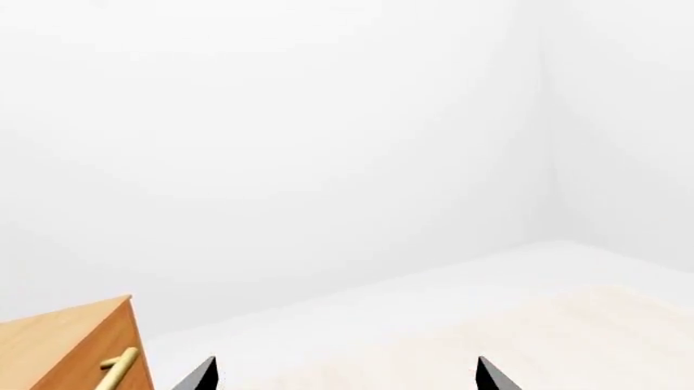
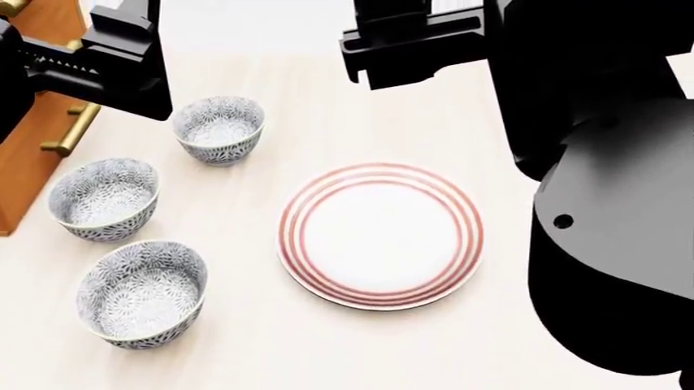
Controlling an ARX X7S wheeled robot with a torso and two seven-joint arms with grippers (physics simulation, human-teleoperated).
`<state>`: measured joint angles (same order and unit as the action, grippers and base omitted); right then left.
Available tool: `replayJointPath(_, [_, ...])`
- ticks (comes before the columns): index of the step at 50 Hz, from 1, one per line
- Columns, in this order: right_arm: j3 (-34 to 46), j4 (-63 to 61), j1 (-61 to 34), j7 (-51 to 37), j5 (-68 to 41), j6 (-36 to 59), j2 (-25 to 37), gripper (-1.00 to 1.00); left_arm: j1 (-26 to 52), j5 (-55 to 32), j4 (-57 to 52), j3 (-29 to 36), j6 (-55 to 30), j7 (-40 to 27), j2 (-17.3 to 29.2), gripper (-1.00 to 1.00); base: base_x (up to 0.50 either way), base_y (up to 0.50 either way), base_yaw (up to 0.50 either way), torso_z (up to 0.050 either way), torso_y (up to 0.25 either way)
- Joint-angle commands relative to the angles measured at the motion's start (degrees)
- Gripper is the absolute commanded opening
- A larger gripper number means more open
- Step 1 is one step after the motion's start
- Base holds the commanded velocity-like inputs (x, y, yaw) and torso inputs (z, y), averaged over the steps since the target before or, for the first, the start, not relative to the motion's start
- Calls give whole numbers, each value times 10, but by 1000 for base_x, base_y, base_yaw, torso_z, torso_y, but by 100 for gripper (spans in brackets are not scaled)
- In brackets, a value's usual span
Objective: Put the bowl at the front on the plate.
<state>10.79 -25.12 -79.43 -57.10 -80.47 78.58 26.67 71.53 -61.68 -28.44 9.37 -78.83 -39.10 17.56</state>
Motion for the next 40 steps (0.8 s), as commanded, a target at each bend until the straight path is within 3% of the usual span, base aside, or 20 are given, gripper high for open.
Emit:
replayJointPath(1, [8, 2, 0, 3, 1, -9, 2, 100, -2, -1, 3, 5, 8, -2, 6, 100, 90, 0, 0, 0, 0])
replayJointPath(40, [32, 6, -4, 22, 12, -34, 8, 100, -8, -15, 6, 15, 25, -9, 22, 100, 94, 0, 0, 0, 0])
